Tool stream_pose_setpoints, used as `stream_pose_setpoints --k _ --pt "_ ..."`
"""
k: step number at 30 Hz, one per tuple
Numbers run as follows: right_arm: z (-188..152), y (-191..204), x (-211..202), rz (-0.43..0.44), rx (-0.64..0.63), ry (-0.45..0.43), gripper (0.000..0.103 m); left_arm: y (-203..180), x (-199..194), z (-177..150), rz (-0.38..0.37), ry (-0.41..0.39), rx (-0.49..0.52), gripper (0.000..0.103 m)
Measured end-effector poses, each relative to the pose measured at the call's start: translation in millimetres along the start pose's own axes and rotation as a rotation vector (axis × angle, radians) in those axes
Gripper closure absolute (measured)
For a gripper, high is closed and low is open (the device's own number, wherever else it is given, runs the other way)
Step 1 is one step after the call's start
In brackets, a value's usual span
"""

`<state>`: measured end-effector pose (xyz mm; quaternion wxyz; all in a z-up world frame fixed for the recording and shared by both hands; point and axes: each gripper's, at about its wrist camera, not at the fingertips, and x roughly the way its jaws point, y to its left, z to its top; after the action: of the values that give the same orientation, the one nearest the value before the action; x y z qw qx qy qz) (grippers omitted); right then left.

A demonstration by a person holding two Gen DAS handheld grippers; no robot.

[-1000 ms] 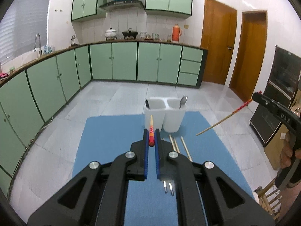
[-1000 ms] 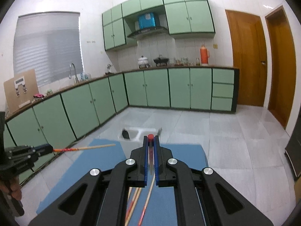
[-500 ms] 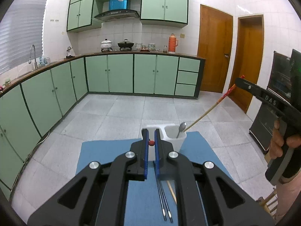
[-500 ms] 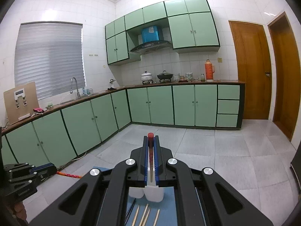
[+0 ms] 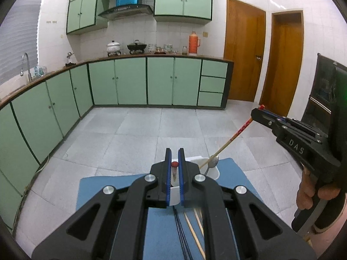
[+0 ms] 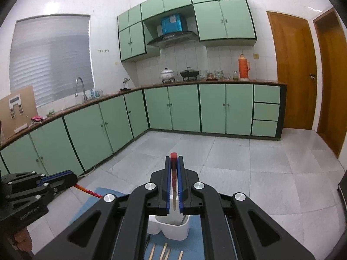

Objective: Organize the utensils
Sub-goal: 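Lower both chopsticks into the white holder and open both tools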

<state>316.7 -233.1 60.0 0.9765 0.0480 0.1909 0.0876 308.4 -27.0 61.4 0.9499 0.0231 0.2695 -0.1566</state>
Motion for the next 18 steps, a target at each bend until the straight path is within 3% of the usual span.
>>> stream_pose_setpoints --k 8,10,11,18 --pt "-24.3 3.7 21.1 0.021 -0.007 0.073 0.098 5.6 31.5 -14.5 0.002 0.047 -0.03 0.094" --pt "-28.4 4.9 21.8 0.028 -0.01 0.088 0.097 8.2 33.0 -18.0 0.008 0.049 -0.037 0.074" --pt "-28.5 5.7 21.6 0.029 -0.009 0.089 0.097 9.3 33.0 -17.5 0.012 0.045 -0.04 0.07" --pt "-33.1 1.2 -2.4 0.028 0.012 0.062 0.088 8.9 15.6 -21.7 0.025 0.002 -0.05 0.055"
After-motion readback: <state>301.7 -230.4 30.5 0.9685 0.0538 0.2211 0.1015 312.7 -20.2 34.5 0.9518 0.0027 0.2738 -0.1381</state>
